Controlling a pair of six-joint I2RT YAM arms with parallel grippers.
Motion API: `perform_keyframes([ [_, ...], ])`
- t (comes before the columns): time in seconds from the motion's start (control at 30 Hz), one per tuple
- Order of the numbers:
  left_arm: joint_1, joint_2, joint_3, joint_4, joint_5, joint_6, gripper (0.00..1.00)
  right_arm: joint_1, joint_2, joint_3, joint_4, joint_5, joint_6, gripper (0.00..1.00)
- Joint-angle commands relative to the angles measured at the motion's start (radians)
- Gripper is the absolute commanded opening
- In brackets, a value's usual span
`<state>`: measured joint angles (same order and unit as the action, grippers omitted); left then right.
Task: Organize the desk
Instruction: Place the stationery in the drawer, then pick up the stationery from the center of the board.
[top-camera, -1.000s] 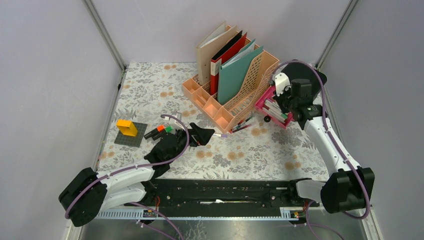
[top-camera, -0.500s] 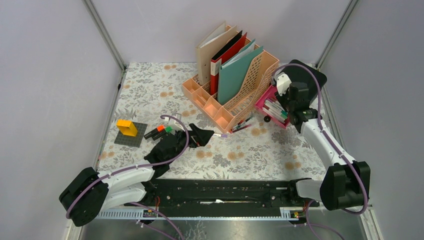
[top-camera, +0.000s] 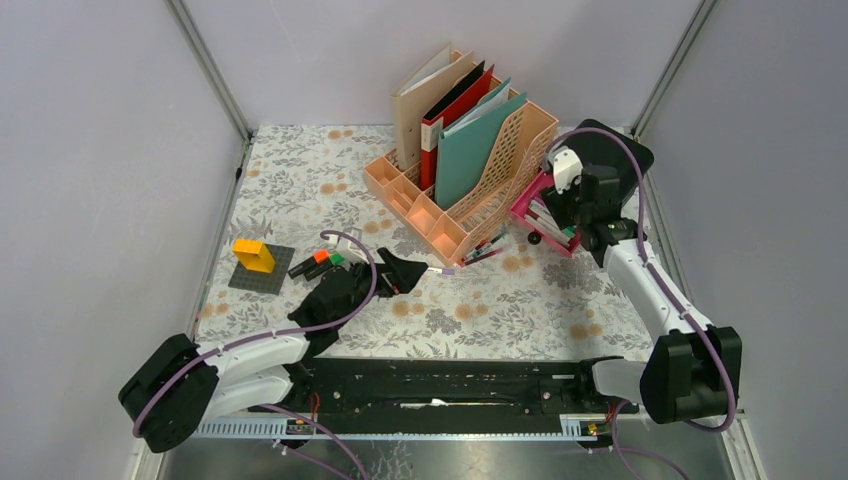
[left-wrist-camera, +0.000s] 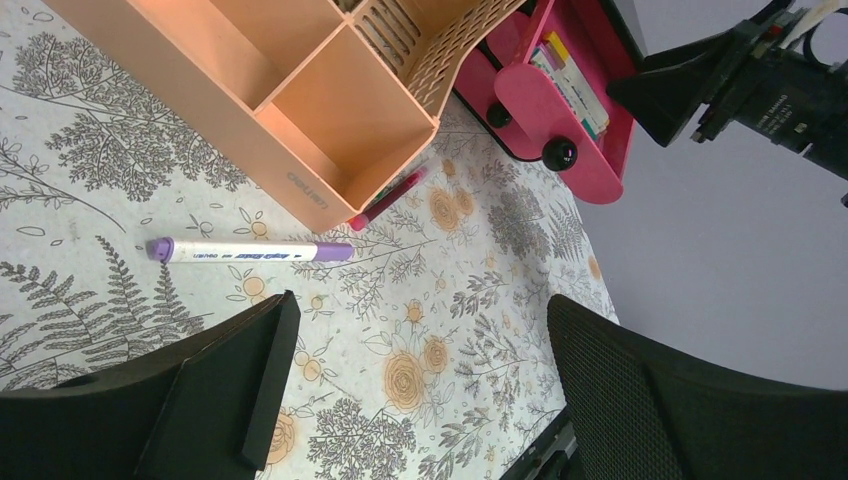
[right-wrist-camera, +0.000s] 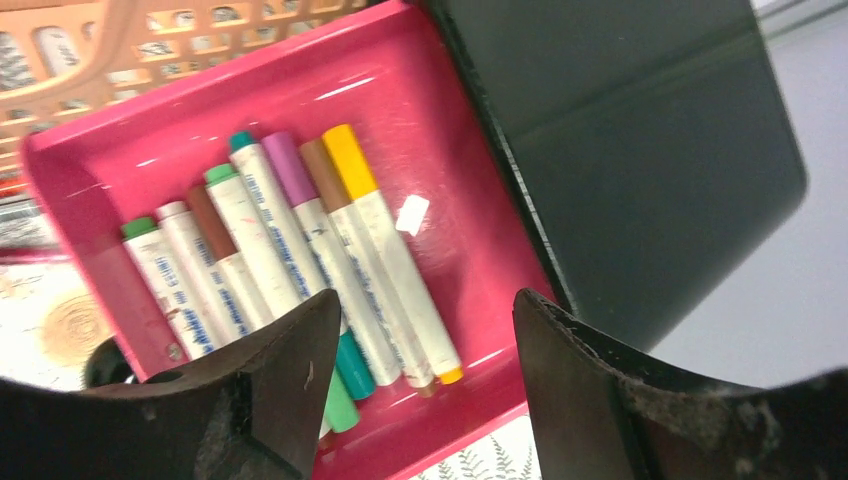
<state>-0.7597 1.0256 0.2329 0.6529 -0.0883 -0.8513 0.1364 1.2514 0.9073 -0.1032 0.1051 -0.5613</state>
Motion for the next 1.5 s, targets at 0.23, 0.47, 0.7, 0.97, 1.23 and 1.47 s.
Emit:
perform_keyframes([
  [0.23, 0.007, 0.077, 0.025, -0.049, -0.043, -0.126, 0.99, -0.024, -0.043, 0.062, -0.109, -0.281, 0.057, 0.74],
  [0.47, 0.007, 0.143, 0.138, -0.274, -0.107, -0.191, 0.99, -0.029, -0.043, 0.067, -0.121, -0.308, 0.060, 0.73],
  [0.7, 0.005, 0.304, 0.358, -0.660, -0.194, -0.321, 0.90, -0.031, -0.043, 0.071, -0.126, -0.319, 0.065, 0.73],
  [0.97, 0.005, 0.554, 0.673, -1.014, -0.306, -0.371, 0.71, -0.031, -0.047, 0.075, -0.132, -0.329, 0.068, 0.72],
  [1.23, 0.007, 0.674, 0.754, -1.015, -0.279, -0.397, 0.68, -0.031, -0.050, 0.076, -0.136, -0.333, 0.068, 0.72],
  [1.47, 0.007, 0.731, 0.818, -1.061, -0.295, -0.391, 0.66, -0.031, -0.057, 0.077, -0.139, -0.335, 0.066, 0.72],
])
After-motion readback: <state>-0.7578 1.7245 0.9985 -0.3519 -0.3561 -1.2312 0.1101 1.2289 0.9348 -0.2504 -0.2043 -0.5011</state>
